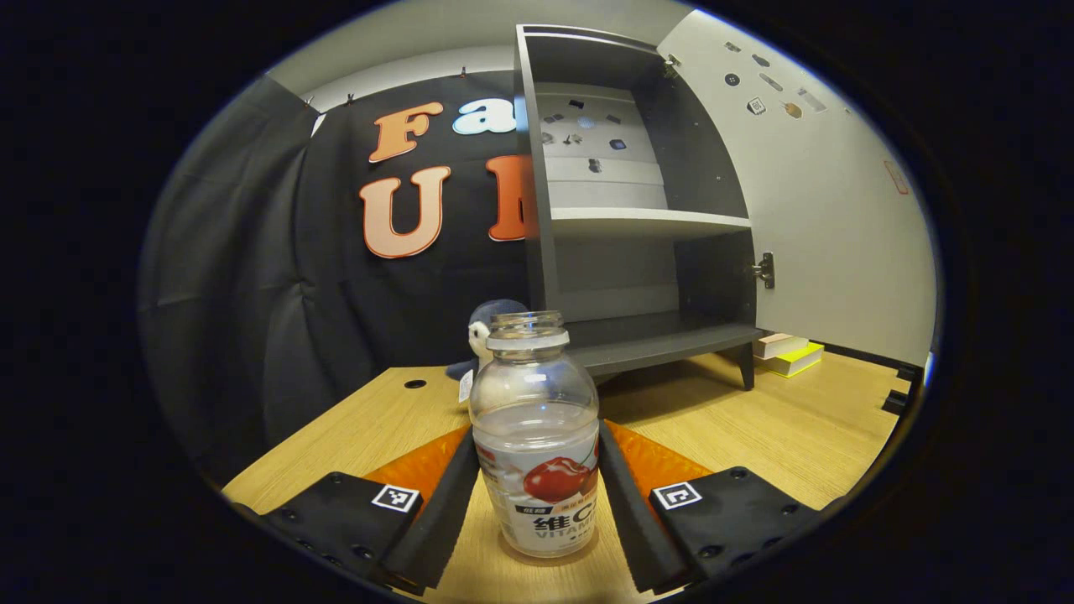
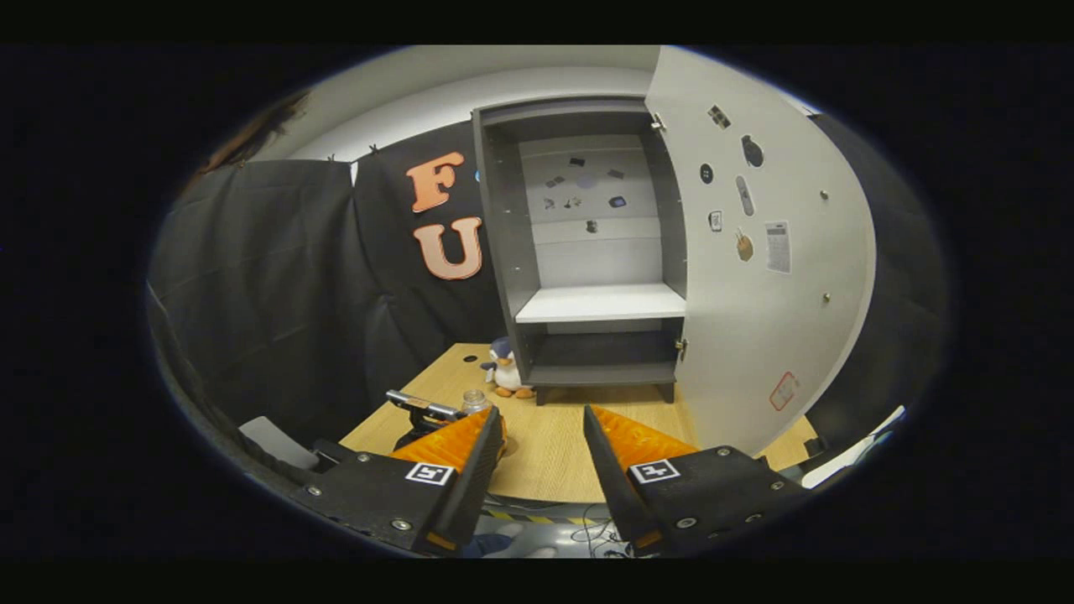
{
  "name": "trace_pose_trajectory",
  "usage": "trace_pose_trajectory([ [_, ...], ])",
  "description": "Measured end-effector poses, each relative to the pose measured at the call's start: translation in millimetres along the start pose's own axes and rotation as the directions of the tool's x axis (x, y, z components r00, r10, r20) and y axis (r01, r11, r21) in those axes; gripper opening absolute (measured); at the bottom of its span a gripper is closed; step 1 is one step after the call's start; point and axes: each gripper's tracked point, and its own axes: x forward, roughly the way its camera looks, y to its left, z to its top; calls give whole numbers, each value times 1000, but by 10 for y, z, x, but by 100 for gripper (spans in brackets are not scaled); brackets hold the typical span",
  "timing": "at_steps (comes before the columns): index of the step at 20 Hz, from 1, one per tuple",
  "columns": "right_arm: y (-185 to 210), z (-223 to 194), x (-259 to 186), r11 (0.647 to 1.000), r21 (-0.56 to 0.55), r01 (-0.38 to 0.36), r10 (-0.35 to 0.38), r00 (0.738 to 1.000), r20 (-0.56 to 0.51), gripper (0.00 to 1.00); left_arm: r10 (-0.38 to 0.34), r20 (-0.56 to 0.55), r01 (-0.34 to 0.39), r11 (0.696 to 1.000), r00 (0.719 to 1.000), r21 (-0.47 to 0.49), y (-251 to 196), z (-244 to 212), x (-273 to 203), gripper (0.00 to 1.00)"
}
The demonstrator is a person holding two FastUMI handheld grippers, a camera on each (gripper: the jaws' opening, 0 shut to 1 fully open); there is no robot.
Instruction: Open the cabinet door with the right hand, grasp the bottle in the cabinet with the left hand and place it on the coaster, then close the cabinet door with the right hand.
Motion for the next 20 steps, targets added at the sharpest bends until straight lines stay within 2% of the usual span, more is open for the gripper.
trace_pose_trajectory([
  [3,28,-75,54,1000,1,-2,2,1000,-24,62,-12,-5,12,1000,1000,5,-39,-70,19,86],
  [8,-21,-140,120,1000,30,7,-5,999,-45,62,12,-38,-12,1000,999,-3,5,-201,107,86],
  [12,-38,-174,175,999,39,10,-8,998,-56,62,-15,-18,16,999,1000,37,-98,-187,145,86],
  [20,-91,-177,172,999,47,16,-13,998,-62,62,14,-42,-13,999,999,34,-15,-271,53,89],
])
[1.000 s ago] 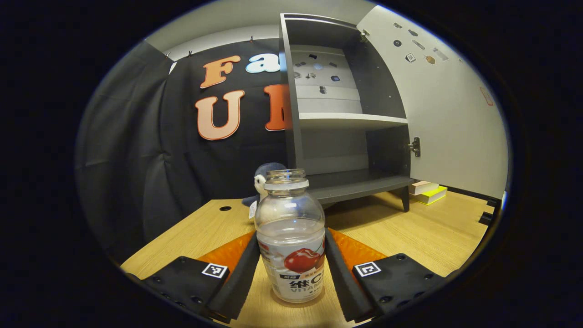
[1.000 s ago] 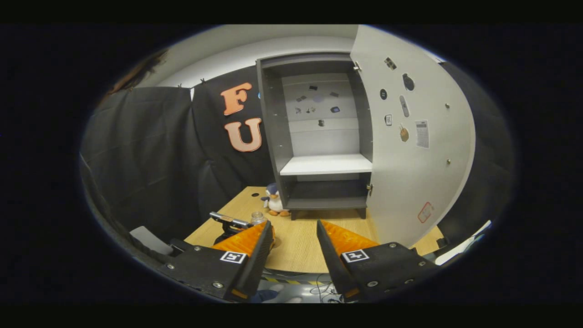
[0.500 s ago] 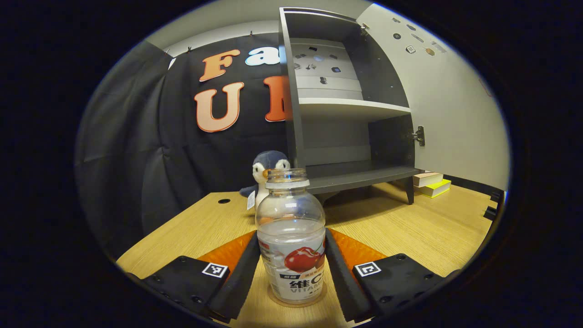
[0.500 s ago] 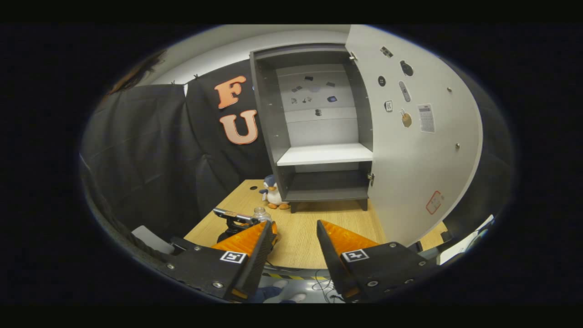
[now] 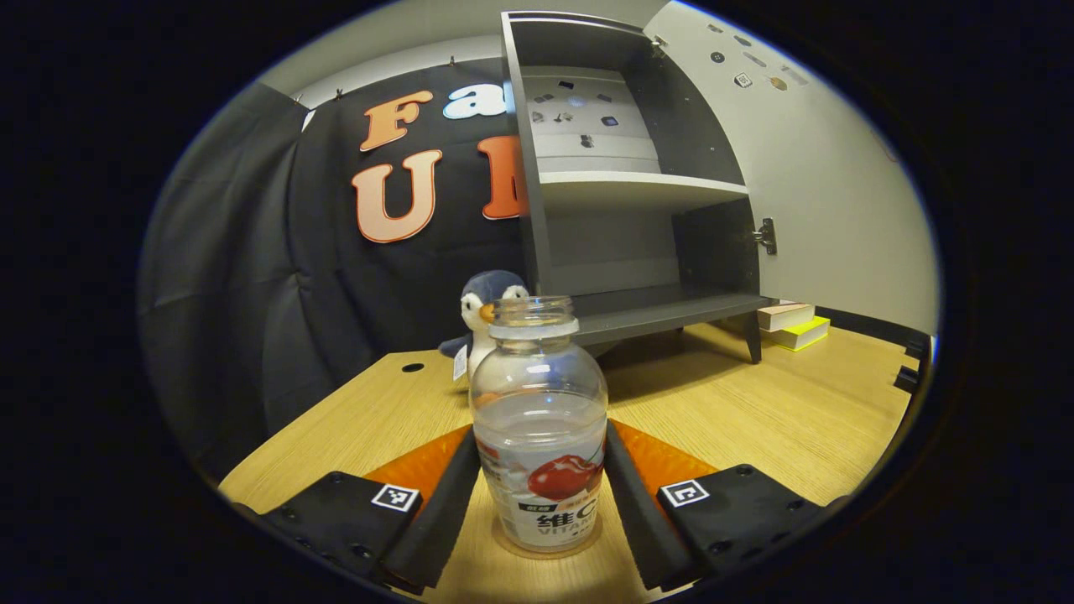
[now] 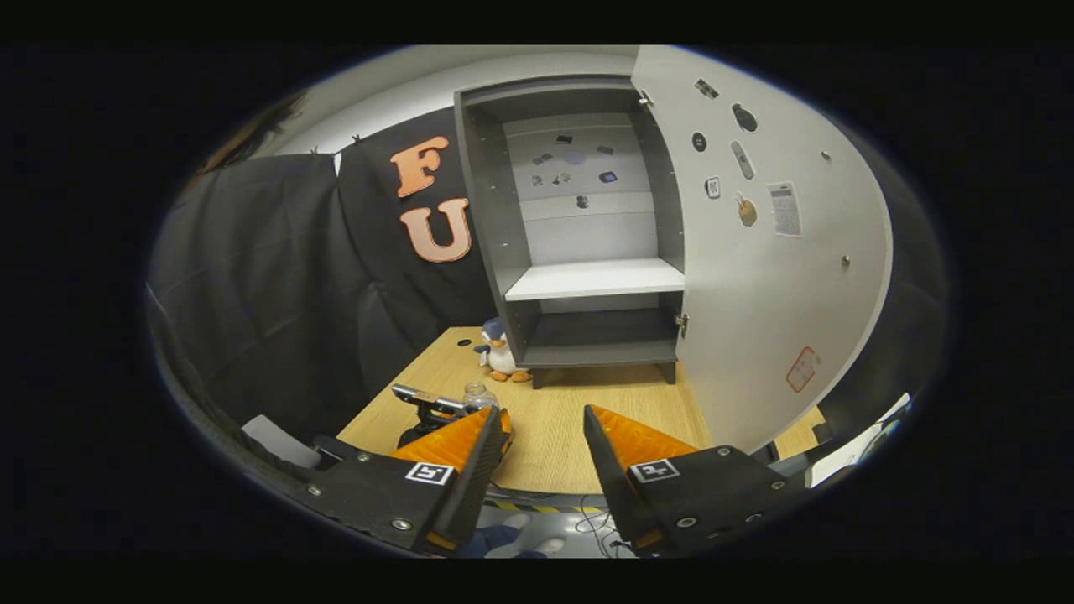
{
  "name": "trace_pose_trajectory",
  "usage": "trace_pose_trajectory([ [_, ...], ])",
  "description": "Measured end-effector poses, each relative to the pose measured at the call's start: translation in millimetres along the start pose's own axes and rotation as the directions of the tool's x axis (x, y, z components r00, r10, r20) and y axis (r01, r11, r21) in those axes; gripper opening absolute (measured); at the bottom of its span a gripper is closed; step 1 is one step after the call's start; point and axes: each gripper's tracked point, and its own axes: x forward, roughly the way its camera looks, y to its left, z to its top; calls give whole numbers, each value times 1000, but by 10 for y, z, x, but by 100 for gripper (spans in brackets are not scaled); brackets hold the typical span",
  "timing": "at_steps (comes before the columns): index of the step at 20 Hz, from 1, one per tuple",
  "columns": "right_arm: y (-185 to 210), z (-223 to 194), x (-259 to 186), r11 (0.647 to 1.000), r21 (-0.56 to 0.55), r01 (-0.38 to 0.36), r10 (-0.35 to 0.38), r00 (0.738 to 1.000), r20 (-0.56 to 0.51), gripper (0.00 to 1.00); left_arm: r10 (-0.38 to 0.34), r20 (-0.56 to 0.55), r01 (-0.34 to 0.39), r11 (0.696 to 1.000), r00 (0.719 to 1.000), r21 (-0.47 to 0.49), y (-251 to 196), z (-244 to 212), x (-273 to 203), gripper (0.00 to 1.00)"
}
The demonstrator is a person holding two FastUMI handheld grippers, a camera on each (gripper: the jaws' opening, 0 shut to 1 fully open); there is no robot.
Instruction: Open the cabinet door with the right hand, grasp the bottle in the cabinet with the left hand and place it on the coaster, then close the cabinet door with the right hand.
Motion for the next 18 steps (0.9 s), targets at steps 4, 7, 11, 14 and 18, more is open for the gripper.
trace_pose_trajectory([
  [4,29,-24,-3,1000,7,-11,11,1000,-6,62,-8,19,8,1000,1000,-5,-10,65,-26,98],
  [7,48,-48,-47,1000,-2,-17,17,1000,-6,62,4,25,-4,1000,1000,3,0,114,-18,98],
  [11,45,-32,-66,1000,5,-14,14,1000,3,62,7,37,-7,1000,999,-2,35,177,-26,99],
  [14,66,-33,-72,1000,16,-17,17,1000,3,62,4,45,-4,1000,999,3,32,233,-63,98],
  [18,93,-35,-115,1000,8,-27,27,1000,10,62,7,65,-7,1000,998,0,56,361,-103,98],
])
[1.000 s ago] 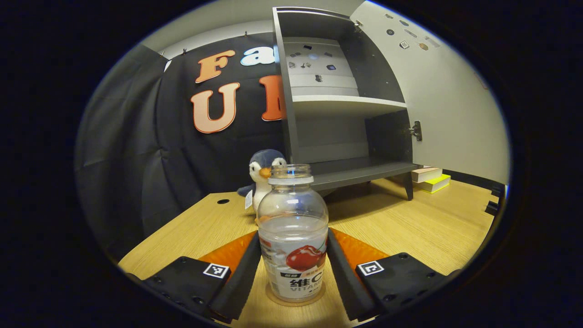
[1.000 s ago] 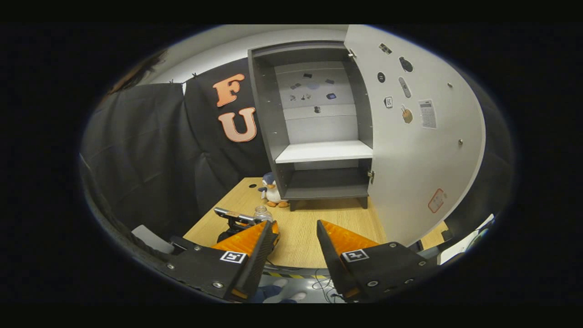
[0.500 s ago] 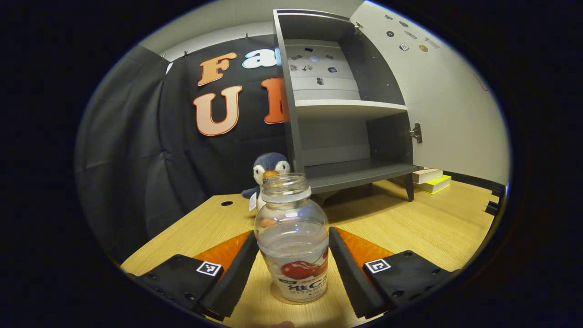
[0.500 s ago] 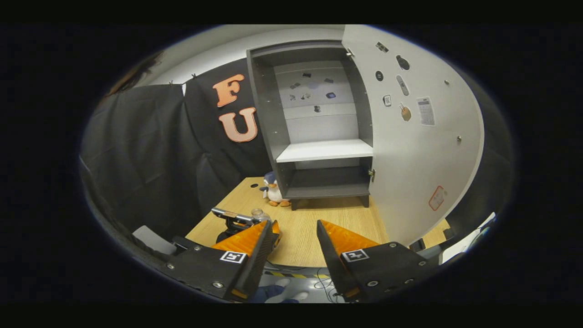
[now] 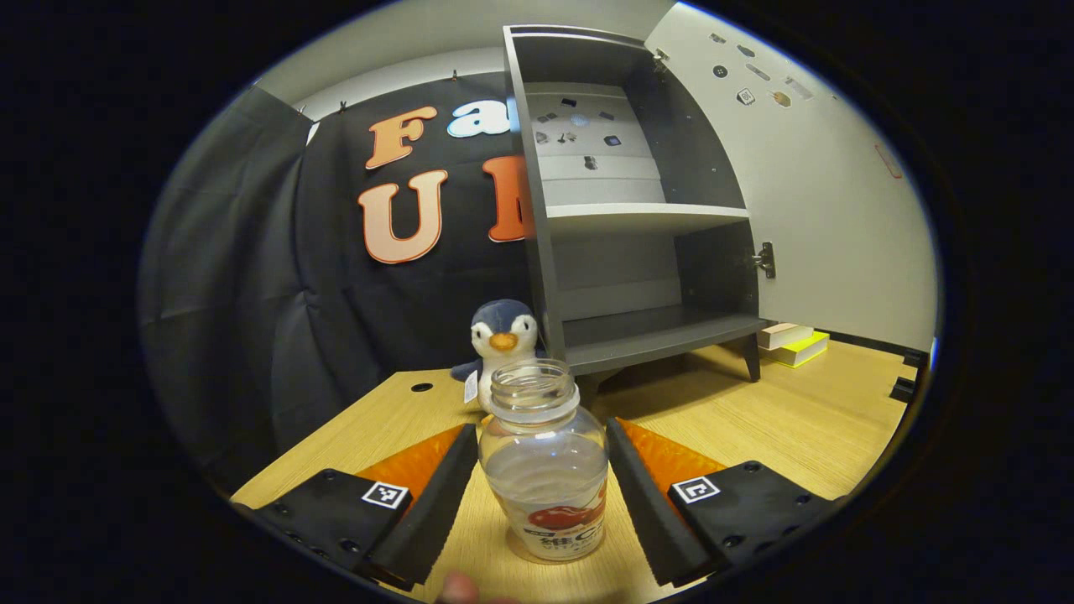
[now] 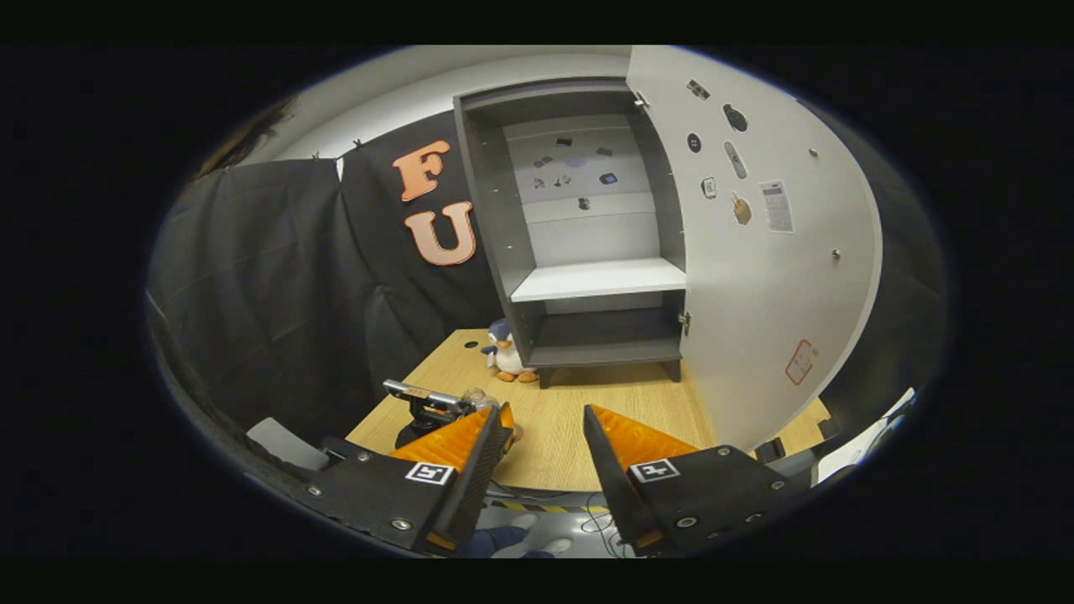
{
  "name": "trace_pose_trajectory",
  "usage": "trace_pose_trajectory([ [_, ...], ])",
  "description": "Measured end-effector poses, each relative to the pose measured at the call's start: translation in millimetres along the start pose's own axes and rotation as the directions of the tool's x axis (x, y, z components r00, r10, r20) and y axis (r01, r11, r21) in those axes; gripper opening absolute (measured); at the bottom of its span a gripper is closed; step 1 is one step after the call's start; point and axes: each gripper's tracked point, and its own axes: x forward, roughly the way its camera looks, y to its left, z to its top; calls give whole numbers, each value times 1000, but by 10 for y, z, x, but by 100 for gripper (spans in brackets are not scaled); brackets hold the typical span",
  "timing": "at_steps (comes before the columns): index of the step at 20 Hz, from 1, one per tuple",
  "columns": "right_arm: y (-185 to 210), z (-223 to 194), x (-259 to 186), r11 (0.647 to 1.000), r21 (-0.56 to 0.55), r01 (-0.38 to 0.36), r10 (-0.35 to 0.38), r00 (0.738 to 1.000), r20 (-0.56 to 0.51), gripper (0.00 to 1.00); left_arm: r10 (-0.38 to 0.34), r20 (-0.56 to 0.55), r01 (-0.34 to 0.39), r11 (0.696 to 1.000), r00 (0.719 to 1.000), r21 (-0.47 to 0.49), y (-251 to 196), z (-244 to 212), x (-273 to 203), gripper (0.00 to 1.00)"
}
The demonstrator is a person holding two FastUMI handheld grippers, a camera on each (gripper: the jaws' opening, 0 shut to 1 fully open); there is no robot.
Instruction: Open the cabinet door with the right hand, grasp the bottle in the cabinet with the left hand and place it on the coaster, then close the cabinet door with the right hand.
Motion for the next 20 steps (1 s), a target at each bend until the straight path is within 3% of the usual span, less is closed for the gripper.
trace_pose_trajectory([
  [6,-6,91,-111,1000,21,-6,5,999,46,62,20,37,-19,1000,999,-11,127,401,-89,98],
  [14,-186,416,-452,999,38,0,-6,985,172,62,-7,97,8,1000,995,-2,55,1106,-319,98],
  [20,-879,843,-990,992,16,123,-122,953,279,61,-28,95,33,998,995,-54,9,1669,-538,98],
])
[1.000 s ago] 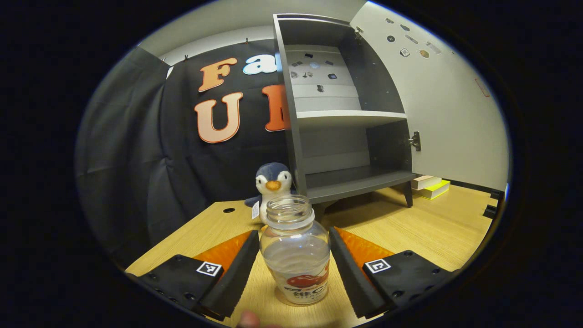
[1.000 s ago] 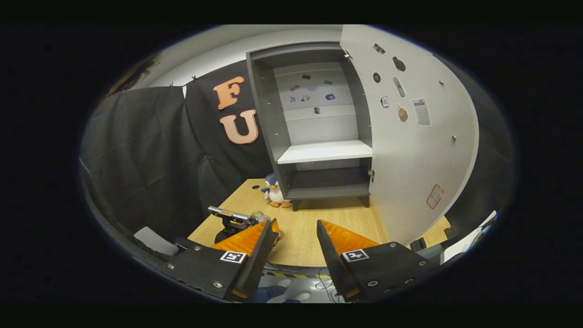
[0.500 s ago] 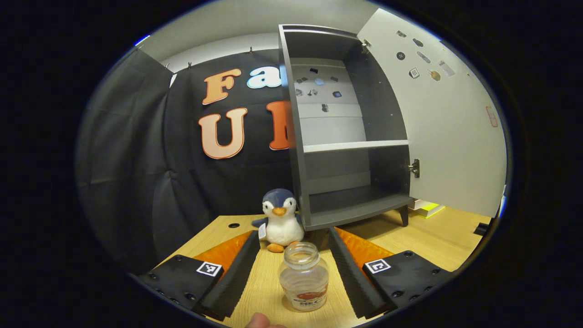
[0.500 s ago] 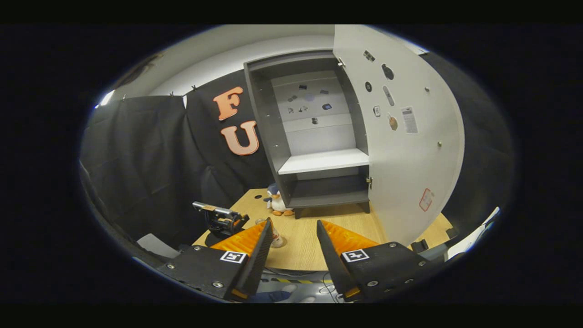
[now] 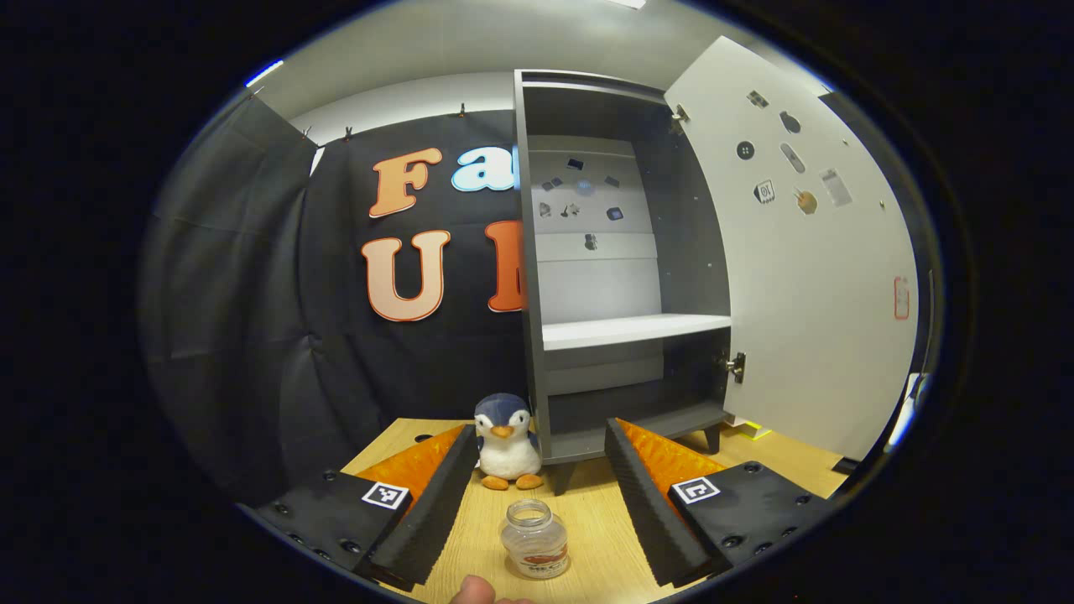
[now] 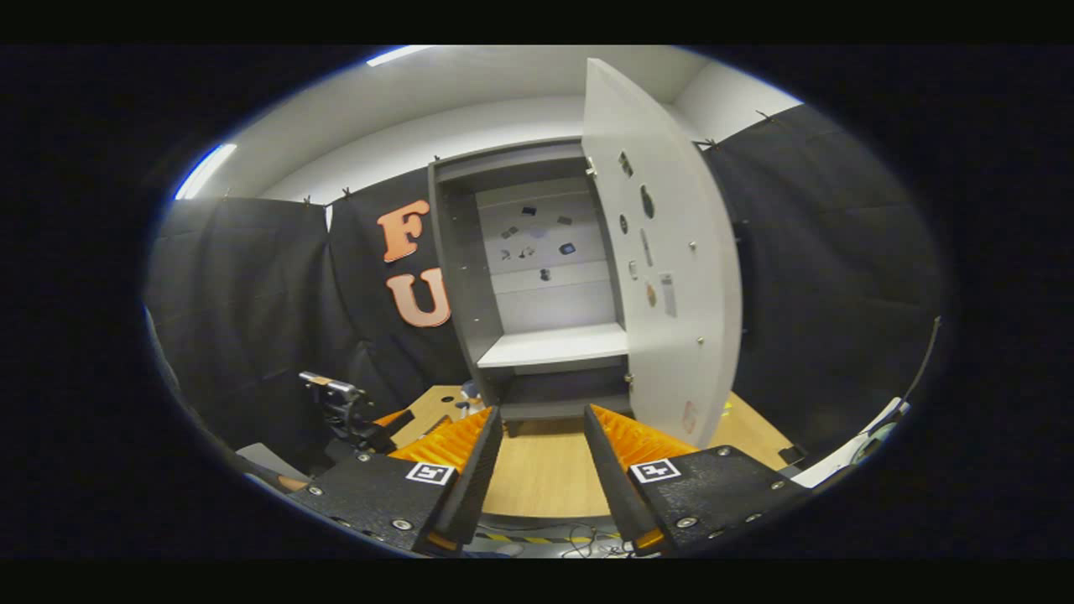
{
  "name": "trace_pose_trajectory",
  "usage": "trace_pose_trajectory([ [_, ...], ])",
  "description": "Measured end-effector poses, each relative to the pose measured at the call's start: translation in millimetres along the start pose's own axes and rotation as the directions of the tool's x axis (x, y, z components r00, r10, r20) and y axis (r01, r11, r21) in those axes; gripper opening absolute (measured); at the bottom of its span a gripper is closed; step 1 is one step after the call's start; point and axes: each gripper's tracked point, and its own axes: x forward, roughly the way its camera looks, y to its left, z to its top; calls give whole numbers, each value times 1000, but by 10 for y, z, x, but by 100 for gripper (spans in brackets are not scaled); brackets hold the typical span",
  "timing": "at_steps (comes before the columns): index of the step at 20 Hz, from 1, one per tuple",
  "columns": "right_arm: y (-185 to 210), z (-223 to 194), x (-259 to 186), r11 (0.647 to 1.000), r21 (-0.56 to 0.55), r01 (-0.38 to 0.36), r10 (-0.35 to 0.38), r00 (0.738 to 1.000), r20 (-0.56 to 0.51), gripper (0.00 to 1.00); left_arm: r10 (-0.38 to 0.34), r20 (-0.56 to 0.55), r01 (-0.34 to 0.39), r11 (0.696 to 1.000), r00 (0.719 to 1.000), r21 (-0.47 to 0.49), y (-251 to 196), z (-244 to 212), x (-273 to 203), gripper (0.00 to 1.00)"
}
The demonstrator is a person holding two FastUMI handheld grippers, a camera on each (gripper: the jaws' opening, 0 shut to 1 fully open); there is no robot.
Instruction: Open the cabinet door with the right hand, grasp the bottle in the cabinet with the left hand and place it on the coaster, then close the cabinet door with the right hand.
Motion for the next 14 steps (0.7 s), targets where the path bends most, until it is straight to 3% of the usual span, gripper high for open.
trace_pose_trajectory([
  [5,-623,398,-223,996,-29,82,-79,994,75,62,-17,11,17,1000,1000,1,-40,390,-224,100],
  [6,-710,452,-243,995,-42,93,-89,992,86,67,-20,7,20,1000,1000,4,-46,418,-269,100],
  [8,-898,531,-270,991,-64,113,-106,989,105,67,-20,-7,20,1000,1000,-4,-44,443,-361,98],
  [9,-976,593,-263,991,-63,122,-114,987,116,62,-23,-20,22,1000,1000,-20,-44,442,-395,98],
  [10,-1060,634,-209,991,-54,121,-114,986,120,67,-23,-28,22,999,999,-34,-48,452,-429,98],
  [11,-1159,644,-122,992,-48,120,-114,986,125,58,-14,-30,13,999,999,-39,-19,468,-459,98],
  [12,-1244,641,-64,991,-48,125,-118,985,128,66,2,-31,-3,1000,1000,-30,34,492,-484,98],
  [13,-1323,602,-17,990,-53,128,-121,985,126,58,18,-30,-19,1000,999,-21,88,505,-503,98],
  [14,-1398,607,32,989,-59,132,-124,984,130,58,22,-31,-22,1000,999,-18,102,511,-516,96],
])
